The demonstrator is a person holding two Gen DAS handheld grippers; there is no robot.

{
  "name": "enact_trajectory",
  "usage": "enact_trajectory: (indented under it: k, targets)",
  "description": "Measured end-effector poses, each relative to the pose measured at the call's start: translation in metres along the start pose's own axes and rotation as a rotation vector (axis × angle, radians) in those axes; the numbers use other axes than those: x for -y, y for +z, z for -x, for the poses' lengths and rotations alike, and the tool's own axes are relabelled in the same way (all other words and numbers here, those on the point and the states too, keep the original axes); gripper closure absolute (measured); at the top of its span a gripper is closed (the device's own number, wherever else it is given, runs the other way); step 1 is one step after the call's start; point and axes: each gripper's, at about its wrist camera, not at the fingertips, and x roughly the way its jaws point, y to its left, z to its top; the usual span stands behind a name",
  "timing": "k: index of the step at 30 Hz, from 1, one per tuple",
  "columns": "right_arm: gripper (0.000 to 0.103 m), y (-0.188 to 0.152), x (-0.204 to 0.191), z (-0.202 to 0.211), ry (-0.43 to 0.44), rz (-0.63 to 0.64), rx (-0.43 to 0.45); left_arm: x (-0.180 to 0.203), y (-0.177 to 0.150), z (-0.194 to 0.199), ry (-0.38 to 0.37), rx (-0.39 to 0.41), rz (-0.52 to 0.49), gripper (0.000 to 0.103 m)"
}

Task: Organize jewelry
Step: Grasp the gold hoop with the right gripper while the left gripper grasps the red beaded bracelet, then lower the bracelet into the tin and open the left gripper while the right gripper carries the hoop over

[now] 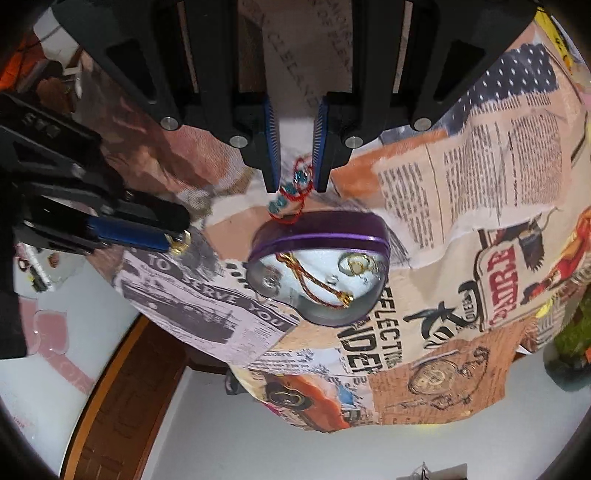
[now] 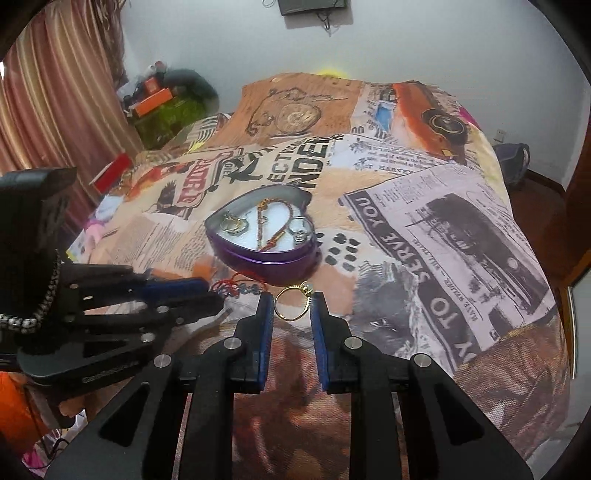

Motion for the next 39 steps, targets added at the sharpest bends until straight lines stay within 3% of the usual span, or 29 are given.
enact_trajectory:
  k: [6, 8, 10, 30, 39]
  targets:
    - [0.085, -0.003, 0.003, -0.001, 0.003, -0.004, -0.005, 0.000, -0.003, -0.007, -0.002, -0.007, 0.006, 0.086]
    - [0.085, -0.003, 0.002, 0.000, 0.004, -0.005, -0.004, 0.000, -0.004, -0.006, -0.005, -0.009, 0.002, 0.098]
    - [0.085, -0.004, 0.002, 0.002, 0.006, -0.006, -0.001, 0.000, -0.005, -0.004, -0.004, -0.002, 0.004, 0.098]
    - [0.085, 0.018, -0.010, 0.031, -0.013, 0.033, 0.094, -0.012, 0.020, 0.086, 0.019, 0.244, 0.014, 0.098]
    - [0.085, 0.038, -0.012, 0.035, 0.004, 0.030, 0.152, -0.017, 0.040, 0.104, 0.021, 0.311, 0.015, 0.098]
